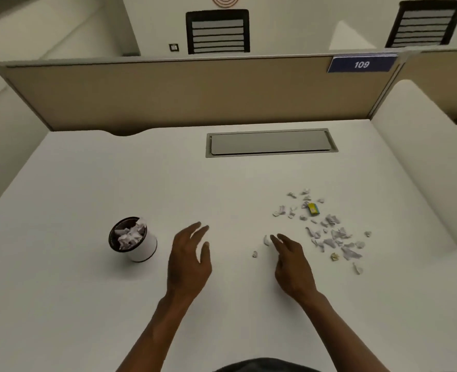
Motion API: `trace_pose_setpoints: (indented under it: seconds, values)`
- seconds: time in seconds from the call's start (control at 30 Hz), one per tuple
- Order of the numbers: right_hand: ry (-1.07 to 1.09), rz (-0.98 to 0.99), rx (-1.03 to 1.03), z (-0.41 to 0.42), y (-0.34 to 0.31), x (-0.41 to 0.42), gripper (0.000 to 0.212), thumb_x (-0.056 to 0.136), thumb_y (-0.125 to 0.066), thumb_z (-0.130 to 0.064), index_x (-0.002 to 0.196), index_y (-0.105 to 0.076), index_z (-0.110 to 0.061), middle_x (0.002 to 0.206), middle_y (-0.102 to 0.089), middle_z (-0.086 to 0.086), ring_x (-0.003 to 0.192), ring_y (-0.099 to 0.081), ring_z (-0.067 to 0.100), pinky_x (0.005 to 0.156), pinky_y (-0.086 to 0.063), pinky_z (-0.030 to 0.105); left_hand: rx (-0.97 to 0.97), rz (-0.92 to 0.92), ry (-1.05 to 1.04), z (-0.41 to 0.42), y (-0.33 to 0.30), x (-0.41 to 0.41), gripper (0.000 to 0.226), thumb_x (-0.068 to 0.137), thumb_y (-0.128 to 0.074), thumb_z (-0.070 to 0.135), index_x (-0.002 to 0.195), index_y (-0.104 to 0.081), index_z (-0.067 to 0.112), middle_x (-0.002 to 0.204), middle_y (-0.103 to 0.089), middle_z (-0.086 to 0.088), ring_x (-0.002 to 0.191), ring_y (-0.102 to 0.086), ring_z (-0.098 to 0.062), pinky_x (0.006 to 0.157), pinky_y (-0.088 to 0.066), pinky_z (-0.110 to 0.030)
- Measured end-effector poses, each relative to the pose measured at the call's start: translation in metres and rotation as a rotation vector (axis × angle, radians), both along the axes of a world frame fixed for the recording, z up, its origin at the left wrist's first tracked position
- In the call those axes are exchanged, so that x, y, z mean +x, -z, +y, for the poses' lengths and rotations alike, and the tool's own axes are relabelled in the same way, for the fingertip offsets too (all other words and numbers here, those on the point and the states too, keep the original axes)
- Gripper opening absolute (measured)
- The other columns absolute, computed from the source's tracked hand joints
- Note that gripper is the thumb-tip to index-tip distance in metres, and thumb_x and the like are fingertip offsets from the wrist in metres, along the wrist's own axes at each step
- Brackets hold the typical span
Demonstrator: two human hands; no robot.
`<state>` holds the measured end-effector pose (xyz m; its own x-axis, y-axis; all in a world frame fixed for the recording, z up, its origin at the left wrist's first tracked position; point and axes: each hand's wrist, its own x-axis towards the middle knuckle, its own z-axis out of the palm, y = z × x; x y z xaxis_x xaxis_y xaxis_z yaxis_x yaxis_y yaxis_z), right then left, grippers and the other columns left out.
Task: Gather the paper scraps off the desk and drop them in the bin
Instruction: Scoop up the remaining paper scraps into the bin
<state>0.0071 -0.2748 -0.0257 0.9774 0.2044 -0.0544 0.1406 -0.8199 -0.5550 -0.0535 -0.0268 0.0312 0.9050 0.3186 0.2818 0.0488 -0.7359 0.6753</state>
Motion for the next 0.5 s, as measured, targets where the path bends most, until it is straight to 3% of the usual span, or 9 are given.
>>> trace_pose_setpoints:
  seconds: [0.07, 0.13, 0.2, 0.27, 0.4, 0.5]
  values:
    - [-0.161, 0.025, -0.108, 0.004, -0.001, 0.006, 0.079, 0.085, -0.040, 0.006, 0.157, -0.024, -0.023, 0.165, -0.021, 0.001, 0.153, -0.018, 0.022, 0.120, -0.024, 0.032, -0.022, 0.106, 0.125, -0.026, 0.017, 0.008, 0.038, 0.094, -0.062, 0.015, 0.131, -0.063, 0.021, 0.134, -0.061, 0.003, 0.129, -0.052, -0.012, 0.109, -0.039, -0.022]
    - [-0.303, 0.039, -0.190, 0.010, -0.001, 0.007, 0.081, 0.086, -0.038, 0.004, 0.159, -0.013, -0.021, 0.168, -0.012, 0.001, 0.155, -0.007, 0.021, 0.125, -0.012, 0.036, -0.010, 0.185, 0.229, -0.045, 0.032, 0.016, 0.038, 0.097, -0.058, 0.018, 0.134, -0.060, 0.023, 0.138, -0.059, 0.004, 0.131, -0.050, -0.010, 0.111, -0.036, -0.020]
    - [-0.375, 0.046, -0.207, 0.014, -0.003, 0.002, 0.077, 0.088, -0.037, 0.003, 0.159, -0.016, -0.019, 0.167, -0.015, 0.002, 0.155, -0.008, 0.021, 0.126, -0.009, 0.039, 0.017, 0.230, 0.300, -0.055, 0.042, 0.027, 0.037, 0.098, -0.054, 0.018, 0.135, -0.059, 0.023, 0.141, -0.057, 0.004, 0.133, -0.048, -0.009, 0.113, -0.034, -0.020]
    - [-0.392, 0.032, -0.128, 0.013, -0.004, -0.010, 0.073, 0.088, -0.038, 0.001, 0.156, -0.027, -0.019, 0.163, -0.029, 0.002, 0.153, -0.021, 0.020, 0.125, -0.015, 0.036, 0.028, 0.253, 0.333, -0.060, 0.046, 0.040, 0.037, 0.099, -0.052, 0.018, 0.135, -0.059, 0.023, 0.141, -0.057, 0.003, 0.133, -0.048, -0.010, 0.113, -0.034, -0.021]
    - [-0.085, -0.058, 0.098, -0.017, -0.008, -0.030, 0.057, 0.091, -0.047, -0.004, 0.144, -0.051, -0.023, 0.145, -0.055, 0.000, 0.133, -0.051, 0.018, 0.112, -0.037, 0.027, 0.100, 0.311, 0.350, -0.068, 0.051, 0.056, 0.037, 0.099, -0.053, 0.028, 0.135, -0.058, 0.020, 0.134, -0.060, 0.000, 0.126, -0.052, -0.017, 0.105, -0.044, -0.028]
    - [0.314, -0.181, 0.061, -0.057, -0.013, -0.022, 0.048, 0.085, -0.058, 0.000, 0.131, -0.063, -0.015, 0.128, -0.063, 0.010, 0.124, -0.055, 0.030, 0.101, -0.049, 0.038, 0.166, 0.412, 0.256, -0.078, 0.054, 0.049, 0.045, 0.094, -0.056, 0.043, 0.134, -0.056, 0.021, 0.122, -0.056, -0.002, 0.112, -0.056, -0.021, 0.090, -0.052, -0.035]
